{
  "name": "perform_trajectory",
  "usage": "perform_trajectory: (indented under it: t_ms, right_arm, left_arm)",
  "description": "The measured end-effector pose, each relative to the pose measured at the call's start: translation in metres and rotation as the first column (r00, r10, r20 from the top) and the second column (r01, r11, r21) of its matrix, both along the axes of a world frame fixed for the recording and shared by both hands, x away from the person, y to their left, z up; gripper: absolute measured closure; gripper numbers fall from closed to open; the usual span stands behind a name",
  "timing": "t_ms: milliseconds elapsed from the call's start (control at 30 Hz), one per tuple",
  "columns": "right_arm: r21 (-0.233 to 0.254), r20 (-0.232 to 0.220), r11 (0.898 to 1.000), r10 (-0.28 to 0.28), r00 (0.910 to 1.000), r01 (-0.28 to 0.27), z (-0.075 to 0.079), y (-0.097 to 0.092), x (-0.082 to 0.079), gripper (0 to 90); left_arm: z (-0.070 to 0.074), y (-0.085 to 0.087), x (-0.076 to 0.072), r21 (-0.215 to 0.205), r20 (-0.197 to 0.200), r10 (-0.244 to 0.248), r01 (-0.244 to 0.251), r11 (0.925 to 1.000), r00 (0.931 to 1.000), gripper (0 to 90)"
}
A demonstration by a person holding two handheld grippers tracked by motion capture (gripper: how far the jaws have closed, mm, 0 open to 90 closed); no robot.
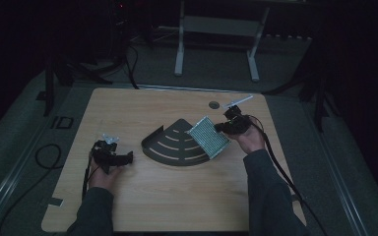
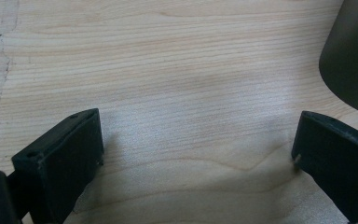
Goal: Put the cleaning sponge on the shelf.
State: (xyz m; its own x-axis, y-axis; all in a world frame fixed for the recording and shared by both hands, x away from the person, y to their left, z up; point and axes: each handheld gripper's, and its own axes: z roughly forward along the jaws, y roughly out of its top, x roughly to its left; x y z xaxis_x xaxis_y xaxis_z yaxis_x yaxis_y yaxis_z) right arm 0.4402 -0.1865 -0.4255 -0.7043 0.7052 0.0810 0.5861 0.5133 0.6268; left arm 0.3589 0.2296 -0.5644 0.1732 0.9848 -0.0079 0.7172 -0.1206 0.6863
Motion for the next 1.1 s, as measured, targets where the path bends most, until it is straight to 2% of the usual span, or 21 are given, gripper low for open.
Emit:
perform_trajectory:
  t_ms: [700, 1100]
  right_arm:
    - [0.012, -0.001, 1.000, -0.004, 1.0000, 0.004, -0.002, 0.014, 0.008, 89.9]
    - [0.006, -0.009, 1.000, -0.018, 0.9998, 0.018, -0.012, 0.019, 0.014, 89.9]
  left_arm:
    - [0.000, 0.000, 0.000, -0.001, 0.001, -0.002, 0.002, 1.0000, 1.0000, 2.3]
    - [0.000, 0.000, 0.000, -0.001, 0.000, -0.002, 0.002, 1.0000, 1.0000, 2.3]
